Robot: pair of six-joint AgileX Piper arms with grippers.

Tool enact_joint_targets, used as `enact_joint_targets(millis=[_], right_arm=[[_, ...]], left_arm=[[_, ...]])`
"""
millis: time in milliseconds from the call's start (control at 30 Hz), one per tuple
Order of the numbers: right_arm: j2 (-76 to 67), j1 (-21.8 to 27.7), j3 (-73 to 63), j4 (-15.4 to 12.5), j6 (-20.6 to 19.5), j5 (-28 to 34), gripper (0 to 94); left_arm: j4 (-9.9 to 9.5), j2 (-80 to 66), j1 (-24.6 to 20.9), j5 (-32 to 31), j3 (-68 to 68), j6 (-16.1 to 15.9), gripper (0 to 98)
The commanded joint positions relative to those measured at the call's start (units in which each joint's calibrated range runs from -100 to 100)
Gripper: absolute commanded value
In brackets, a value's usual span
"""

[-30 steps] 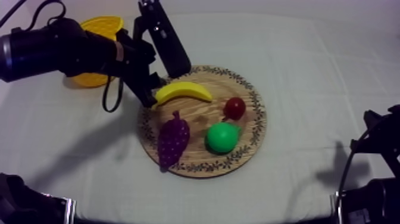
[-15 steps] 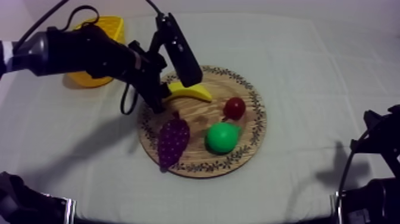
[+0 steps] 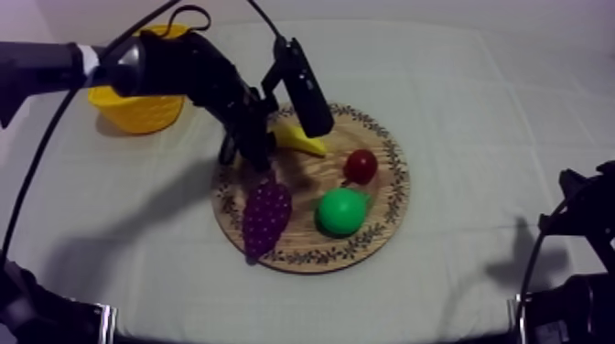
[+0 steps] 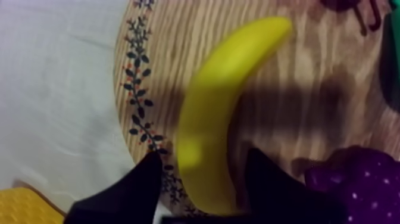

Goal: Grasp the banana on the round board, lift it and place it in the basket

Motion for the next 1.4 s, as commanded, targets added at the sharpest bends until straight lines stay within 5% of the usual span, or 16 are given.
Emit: enact_joint_targets(millis=[0,467,700,967,1367], right_arm=[[0.0,0.0,0.1,0.0,0.0,0.0,0.4],[0.0,0.0,0.1,0.0,0.0,0.0,0.4],[0.0,0.0,0.1,0.0,0.0,0.0,0.4],[0.0,0.0,0.1,0.0,0.0,0.0,0.4],[0.0,0.0,0.1,0.0,0.0,0.0,0.4]], left_arm=[[0.09,1.6,0.0,1.6,-2.2,-0.1,53.6],[-1.04,7.7,-0.1,8.0,-8.7,1.4,36.8],[-3.96,8.1,0.7,8.8,-8.9,5.5,21.6],[-6.54,1.6,1.1,13.6,-13.9,6.8,17.0],[-8.39,-9.3,-8.3,22.4,-25.3,5.6,16.0]])
